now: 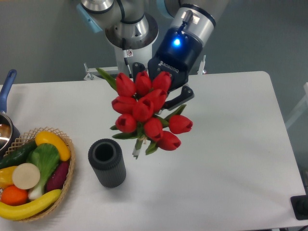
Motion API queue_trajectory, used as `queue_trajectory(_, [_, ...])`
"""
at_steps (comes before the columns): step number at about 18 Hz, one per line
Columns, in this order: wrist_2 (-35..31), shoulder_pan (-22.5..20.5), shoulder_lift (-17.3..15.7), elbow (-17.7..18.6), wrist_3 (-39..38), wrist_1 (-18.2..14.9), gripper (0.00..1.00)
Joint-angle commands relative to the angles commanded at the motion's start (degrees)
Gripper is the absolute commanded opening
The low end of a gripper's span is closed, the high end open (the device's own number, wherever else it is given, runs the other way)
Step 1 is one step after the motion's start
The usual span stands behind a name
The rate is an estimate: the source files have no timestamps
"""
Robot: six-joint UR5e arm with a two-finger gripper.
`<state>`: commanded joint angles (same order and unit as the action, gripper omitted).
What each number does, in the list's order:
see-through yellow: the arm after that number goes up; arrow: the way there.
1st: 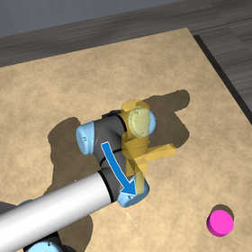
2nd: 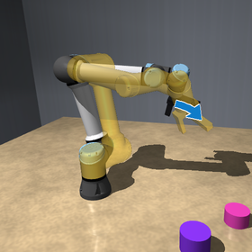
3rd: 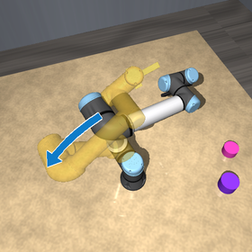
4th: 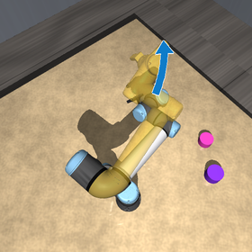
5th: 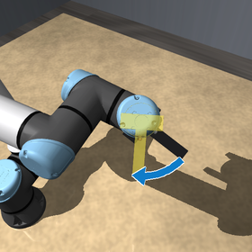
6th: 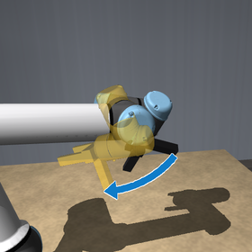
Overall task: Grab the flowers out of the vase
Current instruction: 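Hold the tulip bunch raised above the table beside the vase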
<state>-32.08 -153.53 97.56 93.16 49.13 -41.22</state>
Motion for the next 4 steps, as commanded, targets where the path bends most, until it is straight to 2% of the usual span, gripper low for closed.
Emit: queue_trajectory(4, [0.44,-1.94,-0.09,2.11,1.14,0.09,0.25])
